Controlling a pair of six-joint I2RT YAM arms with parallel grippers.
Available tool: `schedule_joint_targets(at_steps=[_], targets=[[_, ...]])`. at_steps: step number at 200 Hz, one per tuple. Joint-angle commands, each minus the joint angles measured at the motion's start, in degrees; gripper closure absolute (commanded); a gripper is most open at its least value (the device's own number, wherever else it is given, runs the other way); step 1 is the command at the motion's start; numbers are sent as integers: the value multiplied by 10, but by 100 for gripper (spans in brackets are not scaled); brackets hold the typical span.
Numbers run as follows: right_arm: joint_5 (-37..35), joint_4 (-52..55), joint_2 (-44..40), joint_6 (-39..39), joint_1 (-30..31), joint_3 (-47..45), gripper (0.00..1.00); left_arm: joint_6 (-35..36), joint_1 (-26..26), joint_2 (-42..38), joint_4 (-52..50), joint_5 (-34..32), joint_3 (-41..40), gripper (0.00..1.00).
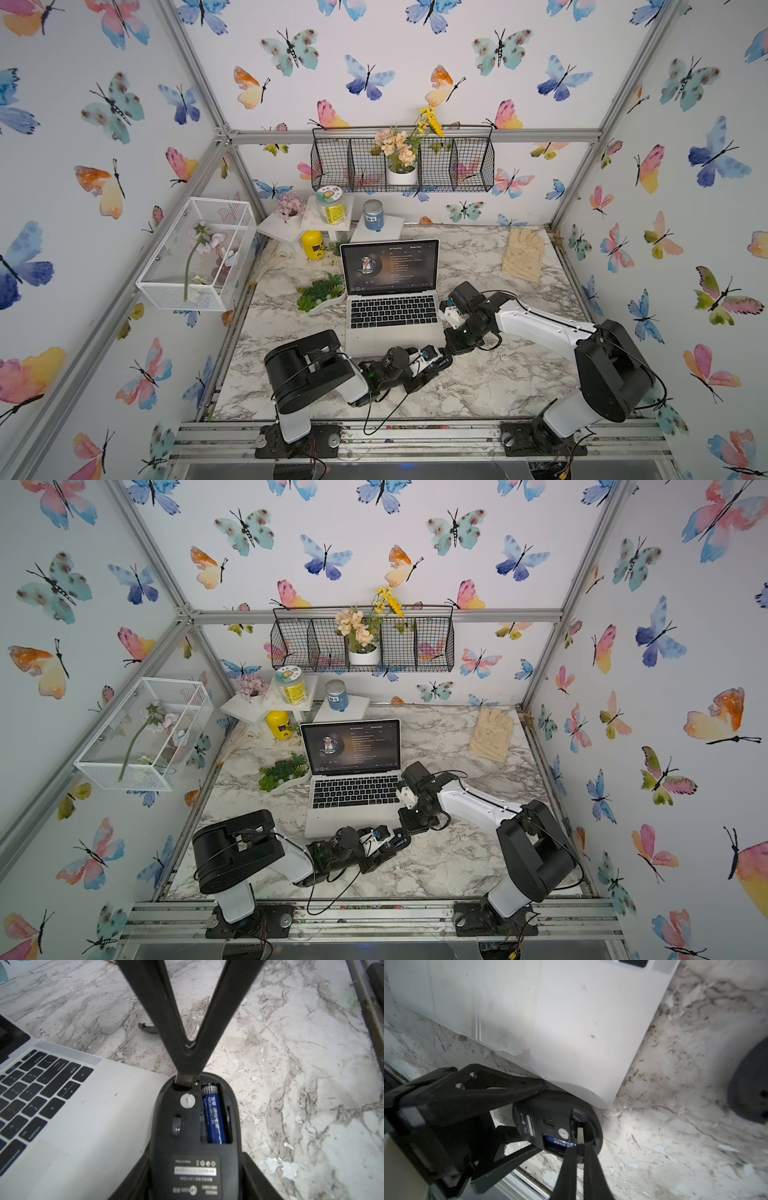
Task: Remove the wireless mouse receiver from the laptop
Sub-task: Insert the USB plug into the mouse.
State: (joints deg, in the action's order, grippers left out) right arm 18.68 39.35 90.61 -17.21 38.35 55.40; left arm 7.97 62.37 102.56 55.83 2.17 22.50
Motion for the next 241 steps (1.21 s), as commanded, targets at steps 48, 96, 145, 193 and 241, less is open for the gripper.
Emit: schedule_joint_targets(at_steps=[48, 96, 145, 193, 241], targets=[[-5, 10, 34, 25, 5, 32, 98, 19, 3, 1, -58, -22, -2, 63], [-14, 33, 53, 36, 12, 64, 98, 22, 5, 1, -65, -27, 2, 63], [-4, 25, 64, 28, 27, 66, 86, 21, 5, 3, -65, -25, 3, 65], [-4, 22, 53, 23, 27, 67, 67, 23, 5, 6, -72, -28, 7, 66], [-34, 34, 33, 14, 27, 63, 54, 19, 5, 5, -67, -38, 2, 68]])
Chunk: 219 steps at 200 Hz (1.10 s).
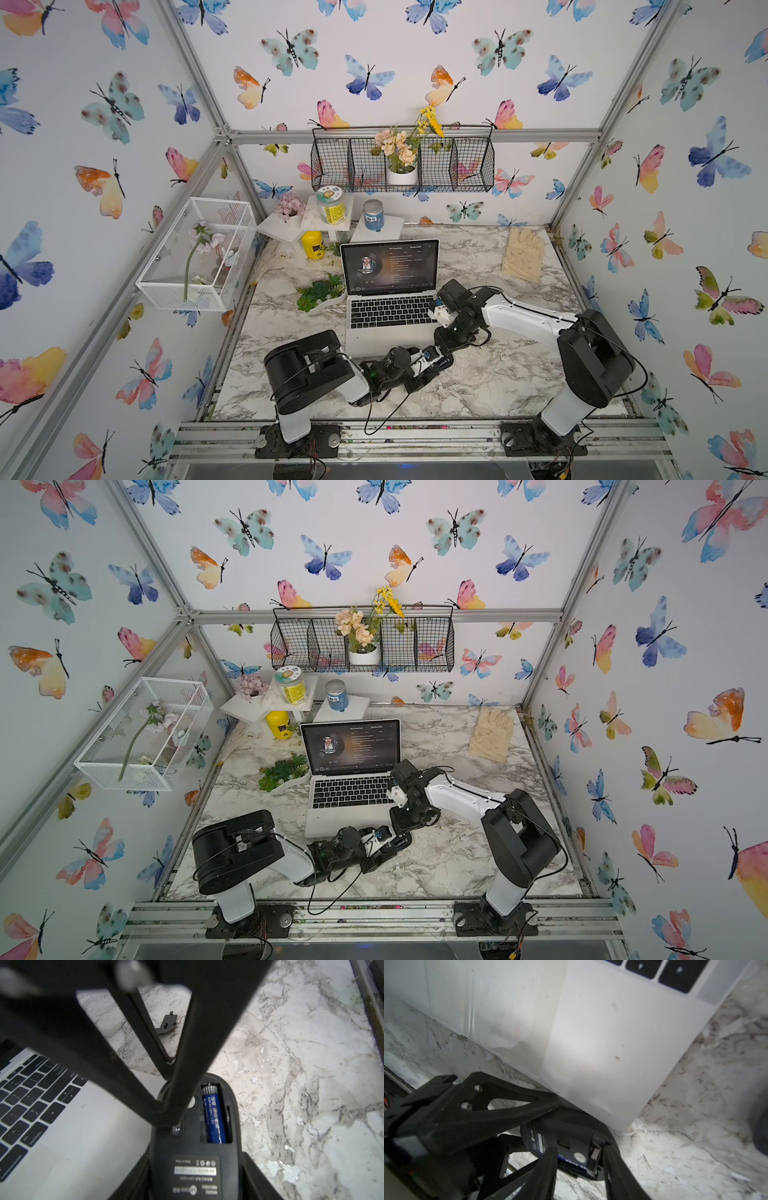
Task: Remove the wireless mouse receiver from the laptop
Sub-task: Insert the USB plug into the mouse.
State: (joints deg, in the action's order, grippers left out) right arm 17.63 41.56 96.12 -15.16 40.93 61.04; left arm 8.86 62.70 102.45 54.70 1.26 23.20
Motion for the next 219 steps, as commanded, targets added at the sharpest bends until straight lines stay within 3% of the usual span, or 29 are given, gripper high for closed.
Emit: schedule_joint_targets(at_steps=[1, 63, 97, 121, 158, 198, 219], targets=[[-25, 12, -23, -6, 2, 7, 54, 10, 2, 6, -55, -29, -6, 68], [-55, -8, -40, -23, -1, 5, 48, 29, 1, -9, -57, -7, -16, 82], [-40, -12, -41, -15, -2, -21, 56, 30, 1, -7, -76, -6, -7, 84], [-29, -24, -52, -21, -1, -36, 69, 29, 1, -2, -81, -4, -3, 84], [-31, -25, -52, -24, -1, -44, 70, 27, 1, 1, -79, -1, -2, 85], [-25, -36, -45, -25, 0, -44, 86, 30, 3, 6, -89, -4, 5, 86], [-22, -39, -42, -25, 1, -45, 87, 33, 2, 5, -91, -6, 5, 87]])
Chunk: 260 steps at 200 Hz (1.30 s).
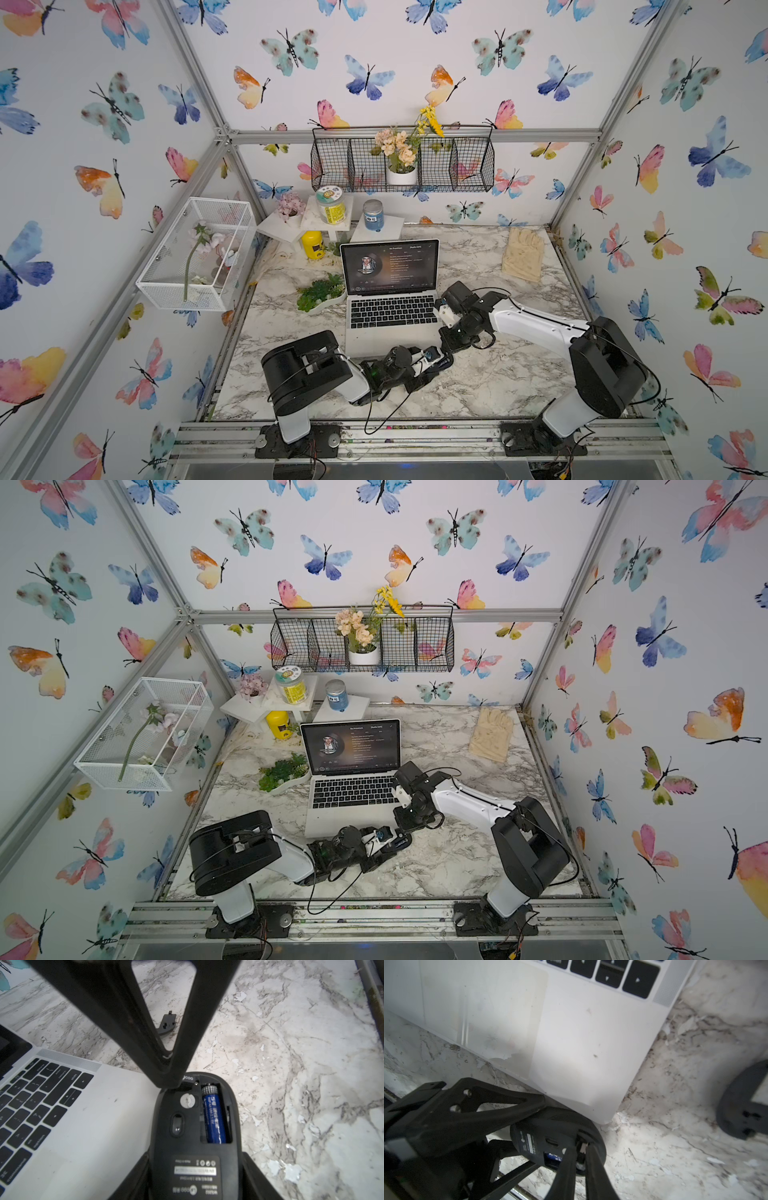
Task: Remove the wireless mouse receiver from the laptop
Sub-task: Insert the USB plug into the mouse, then pick up the lid from the center of the board.
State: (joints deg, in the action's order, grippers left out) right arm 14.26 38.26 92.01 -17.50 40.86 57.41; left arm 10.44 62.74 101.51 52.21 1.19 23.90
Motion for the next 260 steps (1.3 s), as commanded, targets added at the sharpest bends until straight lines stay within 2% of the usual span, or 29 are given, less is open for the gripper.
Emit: schedule_joint_targets(at_steps=[1, 87, 98, 127, 167, 192, 217, 260], targets=[[11, -6, -1, -2, 2, -9, 87, 17, 2, 14, -66, -6, -2, 87], [8, -28, 15, -3, 2, -5, 86, 15, 7, 24, -74, -3, 6, 88], [6, -29, 15, -6, 2, -4, 80, 15, 8, 25, -73, -2, 7, 88], [-18, -20, 0, -9, 2, 0, 57, 16, 7, 25, -71, -4, 5, 89], [-33, -15, -18, -17, 1, 5, 53, 15, 7, 26, -72, -2, 5, 90], [-107, -8, -39, -32, -3, 4, 51, 18, 7, 31, -90, 6, 14, 91], [-247, 23, -29, -39, -10, 9, 52, 15, 7, 15, -115, 20, 14, 92], [-312, 31, 38, -13, -14, 22, 54, 16, 7, -8, -199, 50, 31, 93]])
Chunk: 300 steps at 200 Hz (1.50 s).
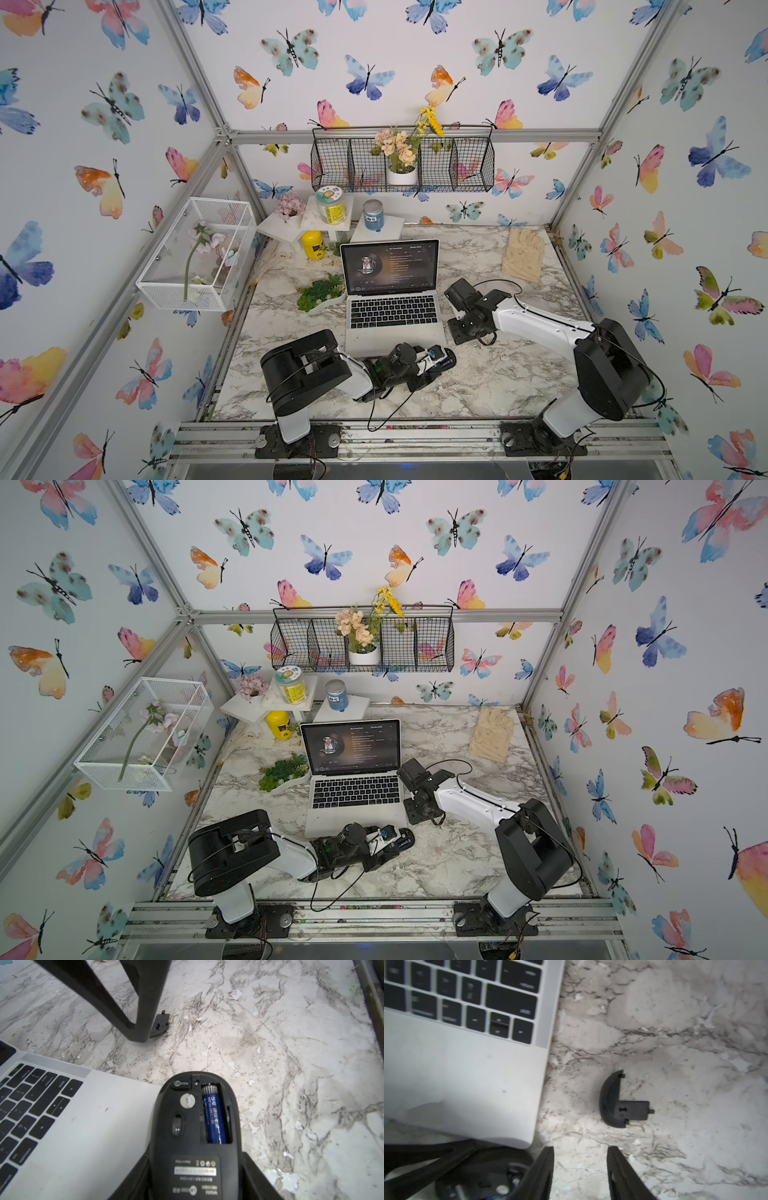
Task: Remove the wireless mouse receiver from the laptop
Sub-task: Pick up the lid from the center of the board.
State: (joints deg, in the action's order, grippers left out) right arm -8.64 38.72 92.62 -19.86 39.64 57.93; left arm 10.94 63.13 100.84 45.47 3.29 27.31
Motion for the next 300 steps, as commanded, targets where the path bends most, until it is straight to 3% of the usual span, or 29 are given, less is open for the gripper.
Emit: schedule_joint_targets(at_steps=[1, 74, 139, 207, 235, 260, 300], targets=[[-83, 26, 33, 11, -1, 16, 54, 11, 3, -1, -131, 30, -4, 93], [-84, 19, 124, 56, -2, 86, 56, 12, 3, -10, -142, 27, -3, 94], [-85, 31, 158, 54, -2, 87, 69, 13, 3, -18, -140, 22, -8, 95], [-85, 39, 136, 48, -2, 77, 97, 14, 4, -18, -140, 16, -9, 94], [-68, 47, 94, 46, -2, 79, 98, 20, 3, -22, -146, 20, -9, 95], [-7, 38, 22, 51, -10, 77, 98, 25, 4, -35, -163, 22, -9, 96], [209, -51, -89, 49, -57, 32, 98, 33, -4, -117, -191, 31, -33, 100]])
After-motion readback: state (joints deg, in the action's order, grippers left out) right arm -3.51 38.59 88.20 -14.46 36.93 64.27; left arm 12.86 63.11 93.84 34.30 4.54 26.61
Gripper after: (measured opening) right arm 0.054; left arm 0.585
